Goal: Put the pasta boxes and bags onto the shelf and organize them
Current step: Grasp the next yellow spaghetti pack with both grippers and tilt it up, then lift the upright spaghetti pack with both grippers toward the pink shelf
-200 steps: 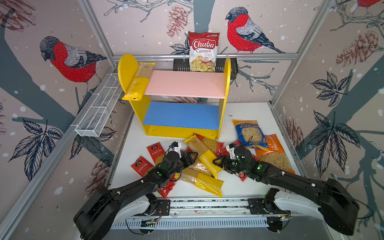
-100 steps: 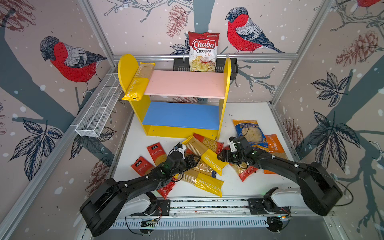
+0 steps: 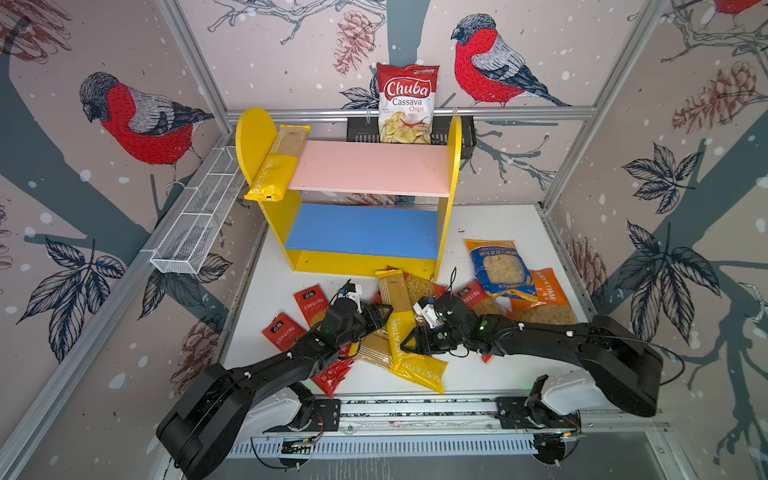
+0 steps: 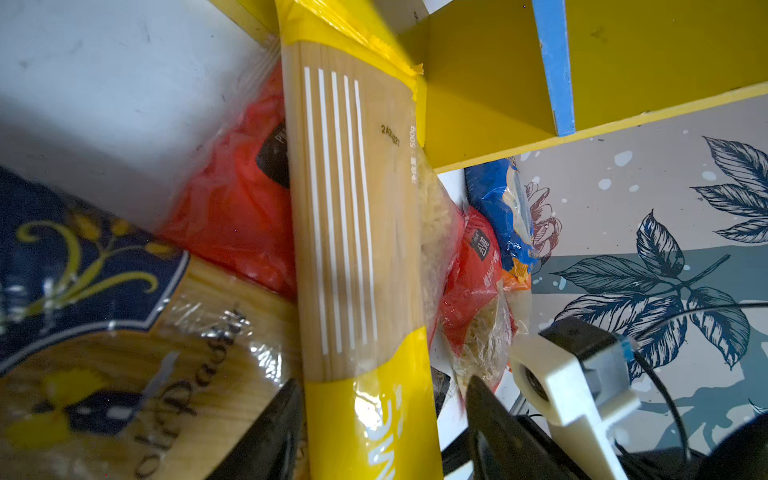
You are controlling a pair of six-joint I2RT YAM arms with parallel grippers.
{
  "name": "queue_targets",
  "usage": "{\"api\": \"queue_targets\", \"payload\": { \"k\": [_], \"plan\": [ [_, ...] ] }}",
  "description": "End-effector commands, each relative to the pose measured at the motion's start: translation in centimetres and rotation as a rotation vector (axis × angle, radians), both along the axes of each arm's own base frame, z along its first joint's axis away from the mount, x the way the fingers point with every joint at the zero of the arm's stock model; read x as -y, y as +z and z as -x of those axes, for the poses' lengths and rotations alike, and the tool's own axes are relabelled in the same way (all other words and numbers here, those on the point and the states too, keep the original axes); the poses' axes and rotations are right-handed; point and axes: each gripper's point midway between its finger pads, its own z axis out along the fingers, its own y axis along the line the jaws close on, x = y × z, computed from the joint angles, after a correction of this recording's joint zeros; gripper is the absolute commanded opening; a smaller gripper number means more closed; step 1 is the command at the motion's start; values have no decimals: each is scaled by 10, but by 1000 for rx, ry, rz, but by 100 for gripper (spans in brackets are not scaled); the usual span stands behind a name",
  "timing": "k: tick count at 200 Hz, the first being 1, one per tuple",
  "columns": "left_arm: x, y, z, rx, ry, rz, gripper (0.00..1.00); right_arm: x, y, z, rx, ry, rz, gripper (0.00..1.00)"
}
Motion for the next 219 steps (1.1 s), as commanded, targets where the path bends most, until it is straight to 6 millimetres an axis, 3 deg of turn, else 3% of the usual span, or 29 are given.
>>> {"api": "queue_targets", "payload": {
  "k": [1,26,56,88,118,161,190,219],
  "plan": [
    [-1,-8,7,-26,-24,-13,57,-6,11,-14,3,-62,-97,68],
    [0,-16,14,-51,-41,2,51,-10,19,-18,-8,-95,-196,67],
    [5,-23,20,-80,-64,36,42,-19,30,-21,-30,-109,-313,58],
    [10,-20,19,-79,-72,71,34,-22,26,-20,-57,-121,-337,41],
    [10,-10,16,-66,-71,82,32,-22,33,-19,-47,-115,-355,23],
    [-8,28,1,33,-27,72,36,-19,52,-18,12,-81,-386,7],
    [-23,57,-9,83,-10,107,41,-21,78,-14,84,-38,-448,0],
    [-34,87,-16,144,5,165,57,-21,114,-10,173,0,-528,0]
  ]
}}
